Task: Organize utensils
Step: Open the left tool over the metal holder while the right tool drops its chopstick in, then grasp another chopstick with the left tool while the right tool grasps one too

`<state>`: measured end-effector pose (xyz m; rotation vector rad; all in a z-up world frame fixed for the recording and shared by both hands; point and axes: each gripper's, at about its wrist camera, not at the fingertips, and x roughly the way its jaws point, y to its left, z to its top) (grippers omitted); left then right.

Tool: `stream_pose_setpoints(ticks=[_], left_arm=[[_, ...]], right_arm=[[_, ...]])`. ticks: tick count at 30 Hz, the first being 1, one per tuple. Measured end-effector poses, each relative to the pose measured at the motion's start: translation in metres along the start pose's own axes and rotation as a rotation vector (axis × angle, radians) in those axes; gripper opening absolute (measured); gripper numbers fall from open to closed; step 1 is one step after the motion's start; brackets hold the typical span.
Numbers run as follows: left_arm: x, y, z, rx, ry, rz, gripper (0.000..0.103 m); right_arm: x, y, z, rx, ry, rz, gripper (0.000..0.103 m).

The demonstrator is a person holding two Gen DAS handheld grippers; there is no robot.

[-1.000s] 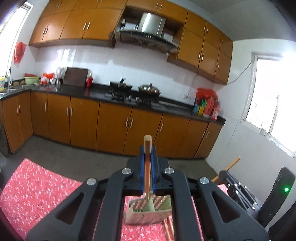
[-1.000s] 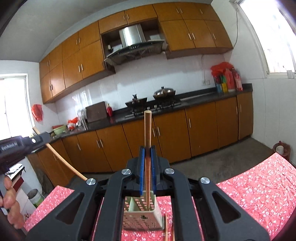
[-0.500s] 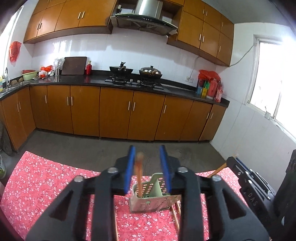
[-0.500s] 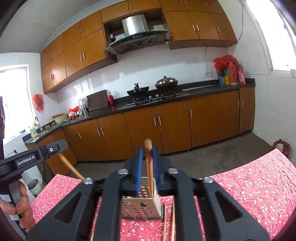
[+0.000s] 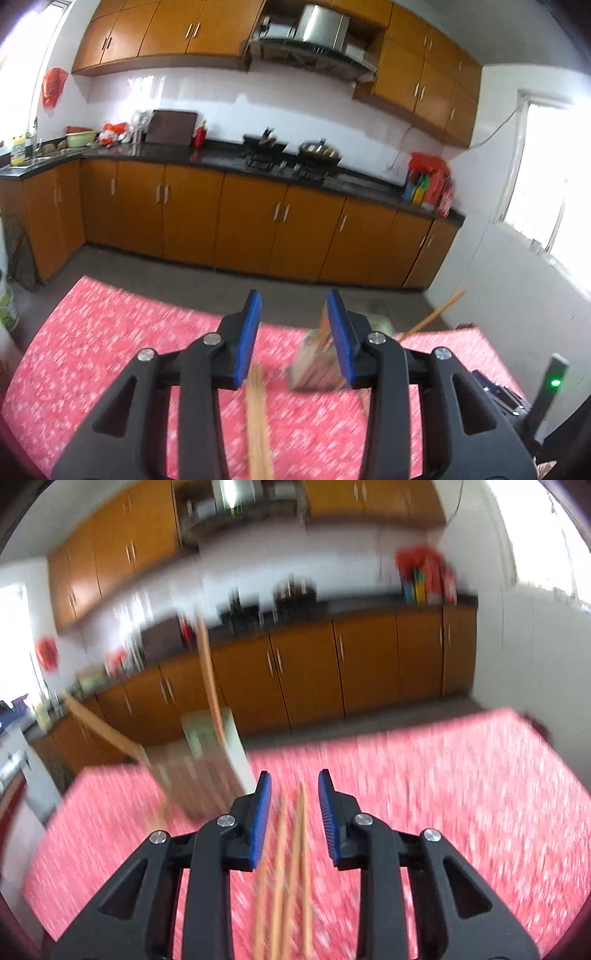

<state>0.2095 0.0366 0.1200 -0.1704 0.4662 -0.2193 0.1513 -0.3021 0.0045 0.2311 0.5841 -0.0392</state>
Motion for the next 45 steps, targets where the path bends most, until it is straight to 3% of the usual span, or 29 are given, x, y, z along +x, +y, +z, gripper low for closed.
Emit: stream_pose_setpoints(ticks=[5, 9, 11, 14, 16, 18, 21, 25, 34, 40, 45], left_arm=[[0.016, 0.017, -0.048, 0.062, 0.102, 0.077, 0.038], [0.034, 0.036, -0.089, 0.054, 0.211, 0.089, 0.038], [0.042, 0.044, -0.102, 0.047, 0.247, 0.096, 0.038], [0.055, 0.057, -0.121, 0.008, 0.309, 0.064, 0.037], [0.063, 0.060, -0.135, -0.014, 0.350, 0.036, 0.035], [0.070, 0.061, -0.146, -0.023, 0.385, 0.008, 0.028], [0.081, 0.056, -0.160, -0.015, 0.435, -0.022, 0.022], [0.094, 0.050, -0.177, -0.004, 0.486, -0.035, 0.014], [0.102, 0.044, -0.189, 0.027, 0.506, -0.016, 0.009], [0.110, 0.035, -0.191, 0.077, 0.498, 0.057, 0.008], [0.121, 0.047, -0.182, 0.025, 0.473, 0.103, 0.008]], right_arm=[[0.058, -0.006, -0.057, 0.001, 0.245, 0.000, 0.021], [0.079, -0.006, -0.078, -0.003, 0.317, -0.005, 0.020], [0.081, -0.001, -0.082, -0.033, 0.305, -0.022, 0.019], [0.083, 0.008, -0.084, -0.098, 0.300, -0.075, 0.008], [0.082, 0.005, -0.083, -0.095, 0.297, -0.103, 0.008], [0.081, -0.007, -0.081, -0.038, 0.283, -0.162, 0.008], [0.079, -0.021, -0.079, 0.027, 0.275, -0.170, 0.008], [0.077, -0.017, -0.080, -0.006, 0.274, -0.171, 0.008], [0.070, -0.014, -0.084, -0.020, 0.270, -0.172, 0.008], [0.068, -0.004, -0.086, -0.065, 0.270, -0.158, 0.008], [0.067, 0.000, -0.086, -0.062, 0.263, -0.149, 0.008]])
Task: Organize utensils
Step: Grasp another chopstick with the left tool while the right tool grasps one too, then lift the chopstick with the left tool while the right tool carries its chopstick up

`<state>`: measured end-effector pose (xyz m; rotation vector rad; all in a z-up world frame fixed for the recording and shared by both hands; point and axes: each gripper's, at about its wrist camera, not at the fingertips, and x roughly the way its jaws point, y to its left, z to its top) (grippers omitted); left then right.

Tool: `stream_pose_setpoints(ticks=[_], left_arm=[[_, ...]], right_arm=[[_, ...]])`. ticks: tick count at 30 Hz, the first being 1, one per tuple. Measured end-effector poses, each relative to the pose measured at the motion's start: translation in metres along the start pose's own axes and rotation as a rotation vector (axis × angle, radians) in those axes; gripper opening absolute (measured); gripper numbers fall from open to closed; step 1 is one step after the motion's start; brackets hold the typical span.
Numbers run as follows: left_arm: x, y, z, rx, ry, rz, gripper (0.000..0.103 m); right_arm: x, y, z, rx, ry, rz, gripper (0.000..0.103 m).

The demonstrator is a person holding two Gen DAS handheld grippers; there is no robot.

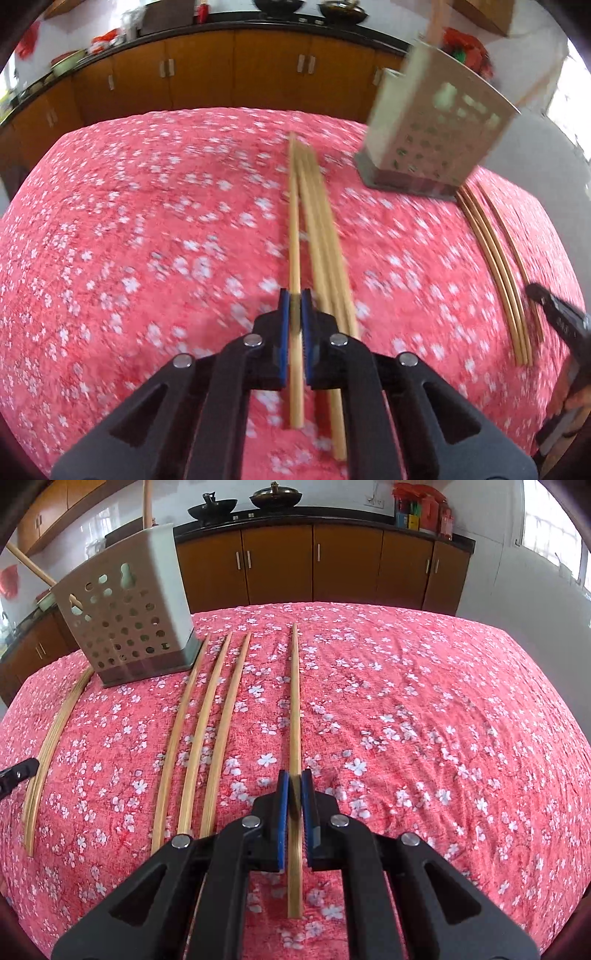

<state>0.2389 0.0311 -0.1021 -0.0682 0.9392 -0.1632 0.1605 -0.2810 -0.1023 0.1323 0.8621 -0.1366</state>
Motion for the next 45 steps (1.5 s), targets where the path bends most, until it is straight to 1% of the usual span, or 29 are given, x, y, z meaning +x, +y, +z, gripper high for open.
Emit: stream_pose_setpoints(ticks=[2, 4, 6, 8, 11, 16, 21, 33, 38, 41, 43, 45], left_arm=[[0.003, 0.013, 0.006, -0.031, -0.014, 0.008, 0.008], [0.005, 0.023, 0.009, -0.052, -0.025, -0.009, 0.008], [0.005, 0.030, 0.010, -0.058, -0.032, -0.040, 0.008], [0.004, 0.031, 0.009, -0.042, -0.041, -0.053, 0.008], [0.002, 0.029, 0.005, -0.015, -0.060, -0.047, 0.008], [0.000, 0.026, 0.005, -0.013, -0.060, -0.036, 0.009], [-0.002, 0.023, 0.002, 0.014, -0.058, -0.015, 0.009], [-0.002, 0.021, -0.002, 0.012, -0.059, 0.000, 0.010], [-0.005, 0.013, -0.009, 0.035, -0.059, 0.033, 0.008], [-0.006, 0.012, -0.010, 0.038, -0.051, 0.031, 0.008], [-0.007, 0.013, -0.008, 0.028, -0.031, 0.024, 0.007], [-0.012, 0.015, -0.007, 0.020, -0.027, 0.021, 0.007]], right_arm=[[0.001, 0.001, 0.001, -0.006, -0.005, 0.000, 0.008], [0.003, -0.002, 0.003, -0.003, -0.011, -0.002, 0.008], [0.006, -0.010, 0.007, 0.019, -0.013, -0.007, 0.008], [0.009, -0.016, 0.010, 0.042, -0.014, -0.010, 0.008], [0.011, -0.020, 0.012, 0.051, -0.013, -0.008, 0.008], [0.011, -0.021, 0.012, 0.045, -0.013, -0.015, 0.008], [0.005, -0.016, 0.004, 0.032, -0.014, -0.022, 0.008], [0.004, -0.014, 0.002, 0.020, -0.013, -0.035, 0.008], [0.002, -0.016, 0.000, 0.018, -0.012, -0.015, 0.008], [-0.001, -0.021, -0.001, 0.040, -0.007, 0.011, 0.008], [-0.011, -0.025, -0.001, 0.048, -0.034, 0.017, 0.008], [-0.027, -0.030, 0.002, 0.053, -0.078, 0.021, 0.008]])
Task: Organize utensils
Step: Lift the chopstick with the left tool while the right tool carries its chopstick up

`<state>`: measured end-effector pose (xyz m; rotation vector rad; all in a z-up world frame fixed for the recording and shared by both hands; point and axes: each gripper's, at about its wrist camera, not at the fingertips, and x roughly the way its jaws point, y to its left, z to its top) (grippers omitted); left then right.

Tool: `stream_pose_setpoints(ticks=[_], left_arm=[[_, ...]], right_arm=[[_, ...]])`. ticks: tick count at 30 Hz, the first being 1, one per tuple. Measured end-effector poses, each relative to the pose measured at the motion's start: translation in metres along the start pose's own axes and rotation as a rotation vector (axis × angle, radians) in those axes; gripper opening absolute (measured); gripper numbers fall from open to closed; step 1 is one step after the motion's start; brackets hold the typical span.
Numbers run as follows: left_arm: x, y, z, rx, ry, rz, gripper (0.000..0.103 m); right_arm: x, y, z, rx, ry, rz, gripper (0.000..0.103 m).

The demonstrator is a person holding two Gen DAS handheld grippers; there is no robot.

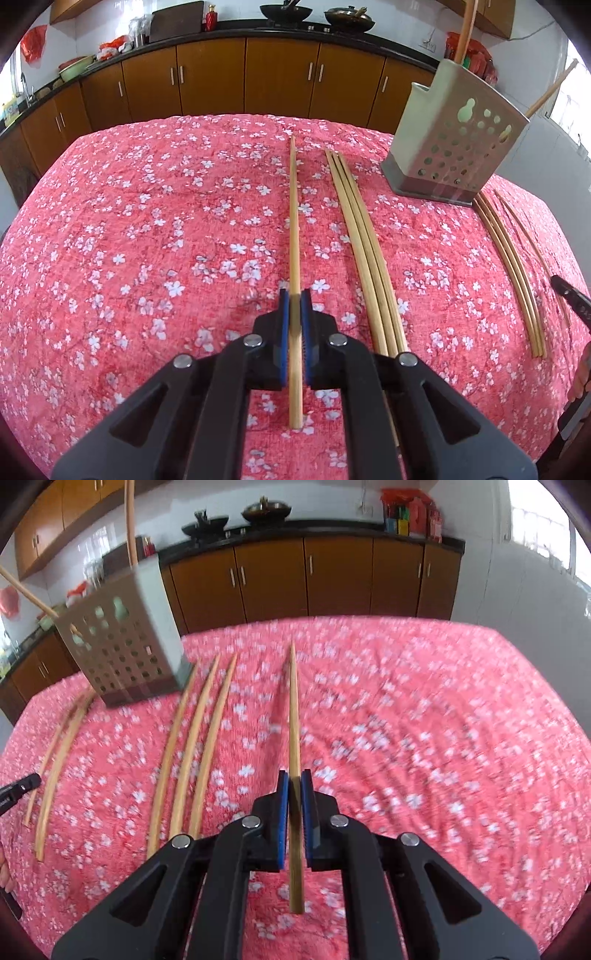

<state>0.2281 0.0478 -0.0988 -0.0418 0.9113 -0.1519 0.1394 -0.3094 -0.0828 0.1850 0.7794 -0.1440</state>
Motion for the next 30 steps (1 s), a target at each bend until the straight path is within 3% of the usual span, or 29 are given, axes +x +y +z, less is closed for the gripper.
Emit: stream_pose_setpoints(ticks=[6, 15, 21, 30], left_arm=[[-0.034, 0.007, 0.013, 0.001, -0.074, -0.024, 0.007], [-0.101, 0.016, 0.051, -0.032, -0.263, -0.061, 0.007], [-0.135, 0.014, 0.073, -0.027, -0.364, -0.066, 0.007], [-0.153, 0.009, 0.100, -0.005, -0.417, -0.044, 0.007]], right_arm=[[-0.043, -0.011, 0.017, 0.029, -0.135, 0.015, 0.008], [-0.087, -0.018, 0.046, 0.078, -0.317, 0.011, 0.008], [-0.099, -0.016, 0.058, 0.071, -0.369, 0.020, 0.008], [-0.116, -0.007, 0.077, 0.059, -0.399, 0.068, 0.008]])
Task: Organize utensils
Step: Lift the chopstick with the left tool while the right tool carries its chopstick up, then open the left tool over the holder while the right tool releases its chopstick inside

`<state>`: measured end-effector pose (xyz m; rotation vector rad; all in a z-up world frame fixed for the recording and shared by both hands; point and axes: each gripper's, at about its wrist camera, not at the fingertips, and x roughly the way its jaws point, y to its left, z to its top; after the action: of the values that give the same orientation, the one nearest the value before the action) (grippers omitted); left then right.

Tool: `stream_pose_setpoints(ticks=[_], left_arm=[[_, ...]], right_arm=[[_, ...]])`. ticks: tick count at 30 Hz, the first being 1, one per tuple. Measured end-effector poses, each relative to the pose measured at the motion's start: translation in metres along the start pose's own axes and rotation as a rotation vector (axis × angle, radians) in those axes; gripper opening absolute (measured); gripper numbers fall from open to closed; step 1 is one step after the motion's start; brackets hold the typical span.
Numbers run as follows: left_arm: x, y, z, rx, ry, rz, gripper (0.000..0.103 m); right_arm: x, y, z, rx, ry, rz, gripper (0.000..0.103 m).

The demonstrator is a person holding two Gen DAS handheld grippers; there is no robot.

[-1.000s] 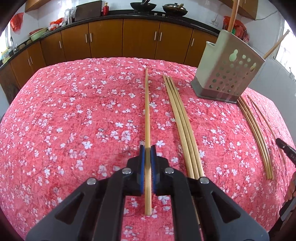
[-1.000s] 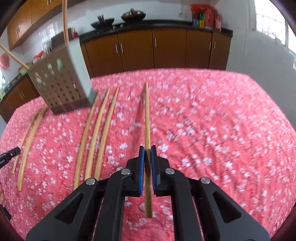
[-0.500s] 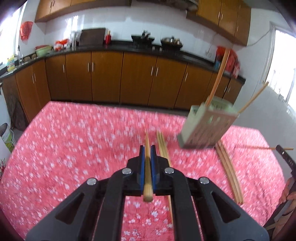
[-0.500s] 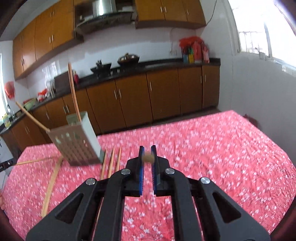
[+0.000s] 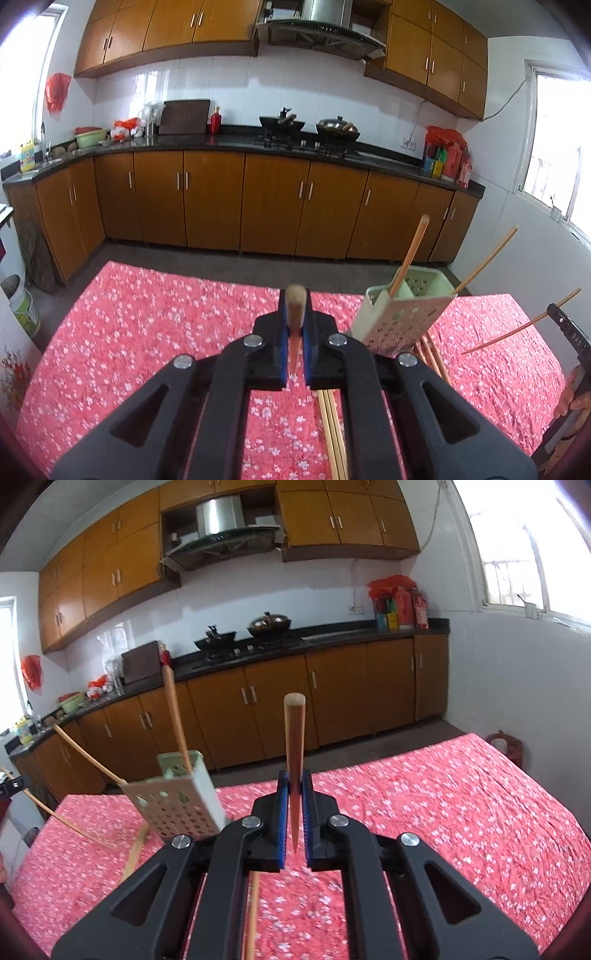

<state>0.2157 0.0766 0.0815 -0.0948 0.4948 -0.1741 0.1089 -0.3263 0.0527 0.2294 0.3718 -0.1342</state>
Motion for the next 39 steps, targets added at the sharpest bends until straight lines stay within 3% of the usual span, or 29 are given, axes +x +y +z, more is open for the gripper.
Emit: stream_pose_setpoints(ticks=[7, 14, 20, 30, 39], left_arm=[[-0.029, -0.020, 0.031, 0.027, -0.065, -0.036, 0.007], [-0.056, -0.060, 0.058, 0.015, -0.112, -0.175, 0.007], [-0.066, -0.095, 0.090, -0.016, -0.205, -0.230, 0.007], [-0.033, -0.116, 0.124, -0.070, -0.350, -0.110, 0.007], [0.040, -0.117, 0.108, -0.068, -0.224, -0.096, 0.007]], right_arm=[[-0.030, 0.026, 0.034, -0.002, -0.053, 0.156, 0.008], [-0.046, 0.052, 0.059, -0.002, -0.089, 0.290, 0.008], [-0.034, 0.072, 0.073, -0.021, -0.131, 0.280, 0.008], [0.010, 0.092, 0.083, -0.039, -0.162, 0.215, 0.008], [0.049, 0.103, 0.065, -0.064, -0.048, 0.219, 0.008]])
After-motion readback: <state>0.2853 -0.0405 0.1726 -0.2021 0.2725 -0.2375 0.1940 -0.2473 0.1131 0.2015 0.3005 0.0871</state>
